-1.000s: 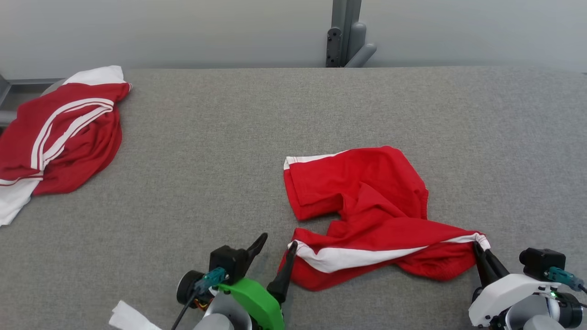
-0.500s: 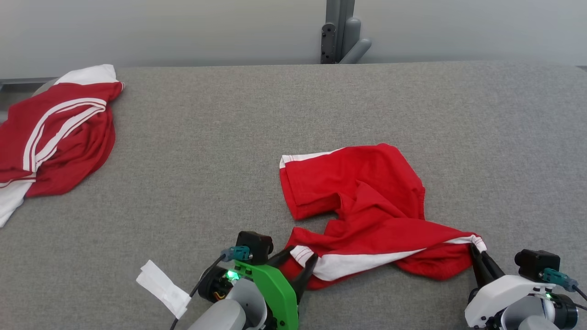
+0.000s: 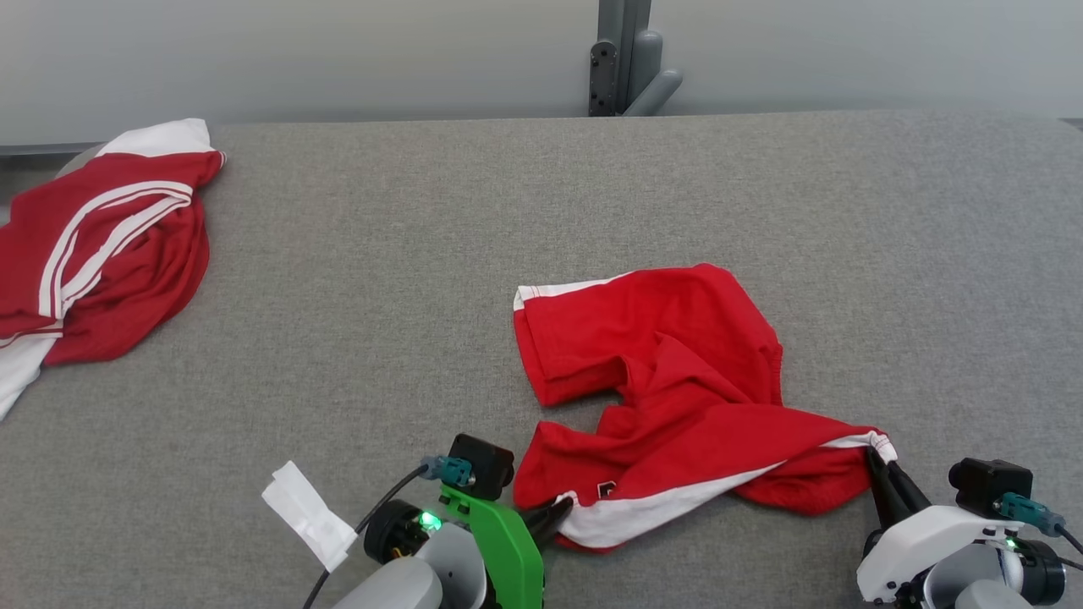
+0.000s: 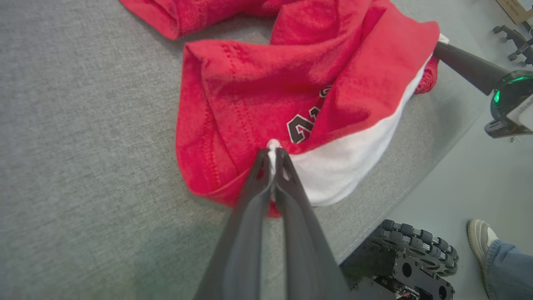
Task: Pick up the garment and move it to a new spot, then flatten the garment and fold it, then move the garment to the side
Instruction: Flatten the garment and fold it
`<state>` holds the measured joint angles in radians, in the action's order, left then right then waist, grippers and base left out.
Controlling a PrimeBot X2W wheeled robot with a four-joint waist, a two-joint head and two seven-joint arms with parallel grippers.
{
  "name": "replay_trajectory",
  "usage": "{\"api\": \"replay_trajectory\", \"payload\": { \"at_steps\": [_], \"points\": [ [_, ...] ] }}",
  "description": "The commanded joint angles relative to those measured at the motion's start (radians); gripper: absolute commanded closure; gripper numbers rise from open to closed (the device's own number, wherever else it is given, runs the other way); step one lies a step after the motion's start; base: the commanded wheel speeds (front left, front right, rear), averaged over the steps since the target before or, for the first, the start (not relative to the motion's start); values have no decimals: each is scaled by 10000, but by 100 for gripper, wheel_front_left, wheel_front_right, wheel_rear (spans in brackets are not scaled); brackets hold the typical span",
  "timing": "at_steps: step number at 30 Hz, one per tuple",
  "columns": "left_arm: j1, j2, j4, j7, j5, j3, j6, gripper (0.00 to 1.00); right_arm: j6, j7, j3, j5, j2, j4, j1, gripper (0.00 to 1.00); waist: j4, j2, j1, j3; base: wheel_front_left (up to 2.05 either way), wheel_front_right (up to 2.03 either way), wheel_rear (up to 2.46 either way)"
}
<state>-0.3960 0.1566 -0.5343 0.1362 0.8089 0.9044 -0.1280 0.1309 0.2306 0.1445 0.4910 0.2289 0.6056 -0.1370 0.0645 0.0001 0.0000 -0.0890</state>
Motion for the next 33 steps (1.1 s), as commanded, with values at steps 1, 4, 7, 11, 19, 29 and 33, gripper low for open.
{"api": "replay_trajectory", "payload": {
  "at_steps": [1,4,7,11,19,29,33],
  "points": [
    [-174,207,97,100,142,132,-28,74,-3,54,1,70,70,46,-100,100,1,-1,0,18,0,0,0],
    [-161,329,202,205,288,308,-28,60,-3,83,31,93,84,72,-98,100,1,-1,0,40,0,0,0],
    [-153,389,247,268,370,415,-28,73,-3,102,62,95,81,90,-102,100,-3,-1,0,56,0,0,0],
    [-159,498,360,68,382,476,-29,100,-3,123,111,120,62,118,-86,100,-5,-1,0,116,0,0,0],
    [163,600,701,-1467,510,-326,365,100,-3,223,126,272,-7,-293,-121,100,-18,-1,0,439,0,0,0],
    [923,630,2249,-3758,1574,-2542,940,100,-2,-36,234,693,516,-2960,24,100,-59,-1,0,1051,0,0,0],
    [1380,587,3534,-3948,1964,-3571,945,100,-2,-520,-11,795,880,-4775,272,100,-111,-1,0,1230,0,0,0]
  ]
}}
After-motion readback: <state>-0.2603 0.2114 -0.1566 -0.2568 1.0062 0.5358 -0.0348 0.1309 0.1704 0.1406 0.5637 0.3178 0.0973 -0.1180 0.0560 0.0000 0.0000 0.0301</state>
